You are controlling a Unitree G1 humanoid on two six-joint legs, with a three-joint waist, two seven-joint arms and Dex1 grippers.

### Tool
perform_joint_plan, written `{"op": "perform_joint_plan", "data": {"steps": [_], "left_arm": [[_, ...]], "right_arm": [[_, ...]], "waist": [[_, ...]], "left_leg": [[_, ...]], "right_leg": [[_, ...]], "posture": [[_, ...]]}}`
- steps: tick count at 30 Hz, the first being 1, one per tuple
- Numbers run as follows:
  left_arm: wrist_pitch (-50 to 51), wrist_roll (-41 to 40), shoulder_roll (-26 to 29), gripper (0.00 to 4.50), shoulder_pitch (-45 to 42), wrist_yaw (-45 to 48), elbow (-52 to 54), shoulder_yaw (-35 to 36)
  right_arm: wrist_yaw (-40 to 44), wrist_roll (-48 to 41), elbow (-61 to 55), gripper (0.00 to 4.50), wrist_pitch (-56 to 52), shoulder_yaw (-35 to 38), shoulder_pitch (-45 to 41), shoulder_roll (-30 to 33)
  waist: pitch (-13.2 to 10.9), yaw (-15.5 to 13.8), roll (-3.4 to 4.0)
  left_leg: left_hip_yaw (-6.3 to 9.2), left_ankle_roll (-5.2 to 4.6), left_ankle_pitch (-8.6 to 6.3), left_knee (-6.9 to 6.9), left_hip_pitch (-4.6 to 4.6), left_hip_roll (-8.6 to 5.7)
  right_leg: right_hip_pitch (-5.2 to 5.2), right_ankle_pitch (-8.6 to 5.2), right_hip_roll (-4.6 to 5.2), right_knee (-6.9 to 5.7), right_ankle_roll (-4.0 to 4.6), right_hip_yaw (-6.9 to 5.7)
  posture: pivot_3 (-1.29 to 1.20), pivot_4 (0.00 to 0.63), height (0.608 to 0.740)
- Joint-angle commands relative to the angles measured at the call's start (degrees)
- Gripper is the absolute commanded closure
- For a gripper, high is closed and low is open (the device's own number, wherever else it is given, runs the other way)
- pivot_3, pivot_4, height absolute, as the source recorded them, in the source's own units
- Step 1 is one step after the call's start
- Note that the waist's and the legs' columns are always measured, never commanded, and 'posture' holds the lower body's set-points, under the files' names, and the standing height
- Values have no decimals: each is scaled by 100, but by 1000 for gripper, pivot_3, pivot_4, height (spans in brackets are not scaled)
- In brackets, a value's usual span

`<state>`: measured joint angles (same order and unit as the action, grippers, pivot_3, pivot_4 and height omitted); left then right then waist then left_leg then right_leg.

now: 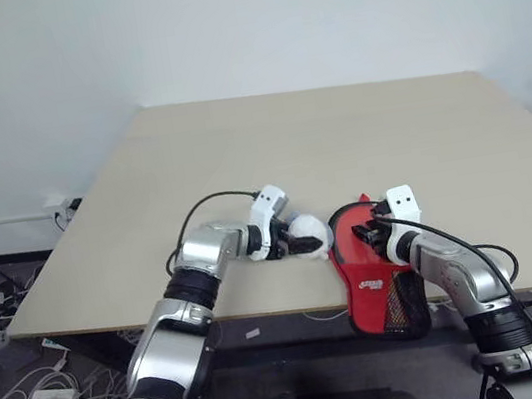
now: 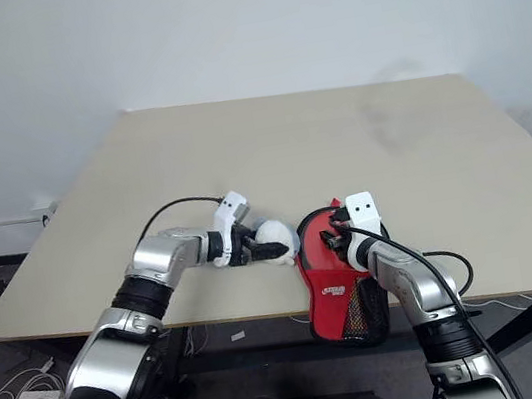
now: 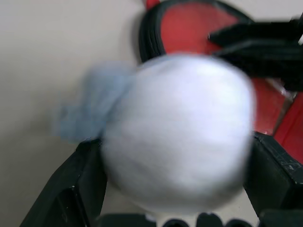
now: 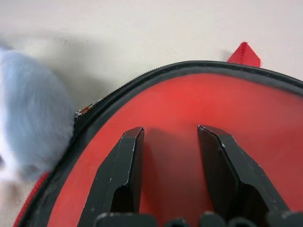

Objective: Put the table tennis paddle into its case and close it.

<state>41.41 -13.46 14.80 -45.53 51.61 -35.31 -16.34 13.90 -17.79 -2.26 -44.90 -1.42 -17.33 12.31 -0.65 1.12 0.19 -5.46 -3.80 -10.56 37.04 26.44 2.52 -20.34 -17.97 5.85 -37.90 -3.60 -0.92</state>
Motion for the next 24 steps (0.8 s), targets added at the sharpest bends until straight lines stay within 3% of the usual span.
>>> {"op": "perform_joint_plan", "data": {"steps": [1, 2, 10, 14, 17, 24], "left_arm": [[-149, 187, -194, 429, 15, -166, -195, 36], [-152, 154, -238, 429, -9, -210, -242, 134], [-248, -8, -314, 2873, -493, -142, -674, 790], [-658, 63, -261, 3736, -1012, -208, -1344, 1058], [-1185, 189, -304, 4011, -1501, -727, -2143, 1296], [-2226, 484, -670, 4011, -2255, -1314, -3382, 1423]], "right_arm": [[-44, 91, 179, 2556, -82, 3, 22, -48], [-53, 97, 182, 2556, -80, 11, 26, -53], [-29, 59, 90, 2604, -335, -24, 128, -12], [-74, 110, 177, 2604, -469, -53, 174, -13], [-137, 161, 275, 2604, -653, -96, 194, -7], [-280, 301, 295, 2604, -855, -238, 323, -50]], "waist": [[4, -2, -5], [8, -4, -10], [9, -4, -16], [8, -2, -18], [9, -2, -22], [11, 0, -37]], "left_leg": [[0, 0, 0, 0, -1, 0], [0, 0, -1, 1, -1, -1], [2, -2, -1, 5, 0, -1], [4, -3, -1, 6, 1, 0], [4, -3, -1, 6, 1, -1], [5, -21, -12, 6, 0, 1]], "right_leg": [[2, 0, 1, 0, 0, 0], [3, 0, 1, 0, 0, 0], [3, 0, 2, -1, 0, -2], [1, 0, 1, -2, 0, -3], [1, 0, 1, -1, 0, -4], [0, 0, -1, -2, 0, -4]], "posture": [[0, 0, 715], [0, 0, 715], [0, 0, 715], [0, 0, 715], [0, 0, 715], [0, 0, 715]]}}
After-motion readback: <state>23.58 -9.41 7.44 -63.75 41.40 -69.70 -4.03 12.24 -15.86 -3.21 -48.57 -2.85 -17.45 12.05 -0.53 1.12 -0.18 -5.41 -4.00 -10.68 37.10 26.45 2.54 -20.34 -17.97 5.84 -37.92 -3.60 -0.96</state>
